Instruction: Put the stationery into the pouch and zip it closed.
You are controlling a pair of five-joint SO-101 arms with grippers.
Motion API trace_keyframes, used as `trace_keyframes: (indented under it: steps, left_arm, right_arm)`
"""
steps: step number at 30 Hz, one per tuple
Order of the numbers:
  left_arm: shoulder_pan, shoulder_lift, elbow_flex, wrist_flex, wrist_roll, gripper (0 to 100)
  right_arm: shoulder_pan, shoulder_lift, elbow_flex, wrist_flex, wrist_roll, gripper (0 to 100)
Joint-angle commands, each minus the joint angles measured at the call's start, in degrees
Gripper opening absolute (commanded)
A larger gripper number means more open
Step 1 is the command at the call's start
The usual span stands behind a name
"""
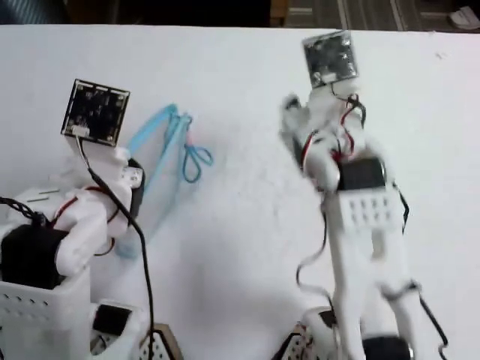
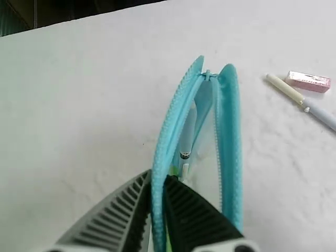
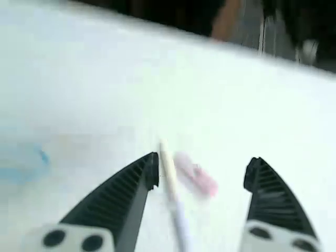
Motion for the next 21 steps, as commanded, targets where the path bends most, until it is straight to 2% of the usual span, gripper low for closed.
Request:
trace_keyframes:
  steps: [1,11,14,16,19,21]
  left_arm:
    - [-0.22,-0.31,-0.44,-1.85,0.53,2]
    - [-0.22,-0.31,-0.44,-1.67,0.53,2]
    - [-0.22,-0.31,-0.44,-1.67,0.53,2]
    - [-0.31,-0.31,-0.44,-1.67,0.53,2]
    - [-0.31,-0.31,-0.44,-1.85,0.53,2]
    - [-0.31,-0.31,-0.44,-1.85,0.53,2]
  right_arm:
    - [2.68,12.18,1.41,-0.13,10.9,26.0]
    - [2.59,50.07,-16.44,-1.63,12.22,25.9]
    - [2.59,56.04,-24.18,2.07,12.04,25.1]
    - [2.42,57.71,-27.78,6.9,12.04,19.5]
    - [1.71,58.15,-30.42,10.77,12.04,0.2]
    - [1.63,57.98,-31.56,13.23,12.04,5.4]
